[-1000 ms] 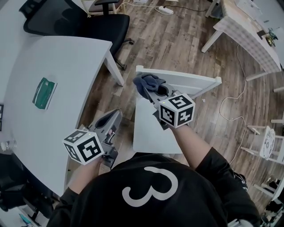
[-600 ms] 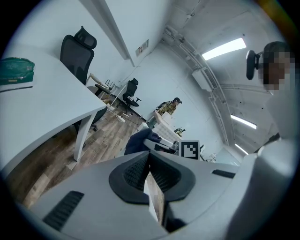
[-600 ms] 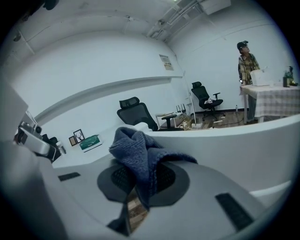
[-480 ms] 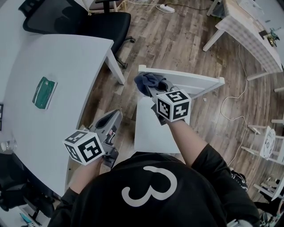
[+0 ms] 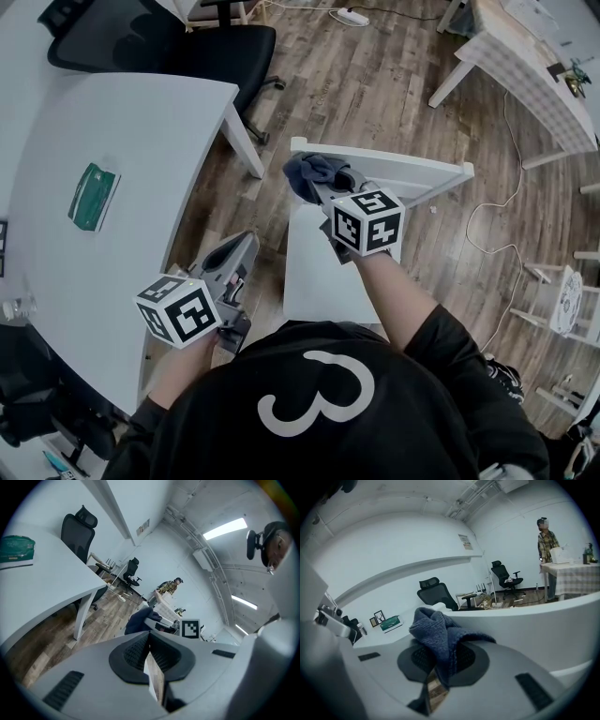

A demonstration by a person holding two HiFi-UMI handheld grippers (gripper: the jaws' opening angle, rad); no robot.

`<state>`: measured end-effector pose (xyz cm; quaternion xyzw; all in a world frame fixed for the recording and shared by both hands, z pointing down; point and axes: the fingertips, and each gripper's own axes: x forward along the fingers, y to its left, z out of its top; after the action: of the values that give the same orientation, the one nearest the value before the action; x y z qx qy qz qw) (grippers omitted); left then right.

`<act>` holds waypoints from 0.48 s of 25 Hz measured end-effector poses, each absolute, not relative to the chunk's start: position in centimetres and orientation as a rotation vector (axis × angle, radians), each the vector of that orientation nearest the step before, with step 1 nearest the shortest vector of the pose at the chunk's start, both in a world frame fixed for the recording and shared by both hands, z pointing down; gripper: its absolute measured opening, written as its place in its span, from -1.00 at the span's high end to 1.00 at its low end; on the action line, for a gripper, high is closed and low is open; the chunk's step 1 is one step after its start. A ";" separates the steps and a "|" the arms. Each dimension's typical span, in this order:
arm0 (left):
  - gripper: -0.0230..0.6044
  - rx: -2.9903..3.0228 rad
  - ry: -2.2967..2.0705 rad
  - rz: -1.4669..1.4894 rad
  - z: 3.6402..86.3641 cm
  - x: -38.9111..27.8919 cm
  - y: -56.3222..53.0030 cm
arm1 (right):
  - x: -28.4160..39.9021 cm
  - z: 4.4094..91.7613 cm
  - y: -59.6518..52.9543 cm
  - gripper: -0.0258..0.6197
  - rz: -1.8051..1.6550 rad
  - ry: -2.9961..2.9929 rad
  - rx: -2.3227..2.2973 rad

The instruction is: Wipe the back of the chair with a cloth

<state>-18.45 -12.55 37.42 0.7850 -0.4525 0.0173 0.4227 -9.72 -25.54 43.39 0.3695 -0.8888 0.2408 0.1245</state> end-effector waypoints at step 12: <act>0.88 1.983 -1.095 0.054 37.7 -17.2 -12.6 | -7.0 43.7 -25.6 0.76 0.734 -2.548 1.166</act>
<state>-17.15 -12.64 37.66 0.7926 -0.4377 0.0216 0.4240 -6.99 -25.64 43.67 0.3996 -0.8730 0.2514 0.1221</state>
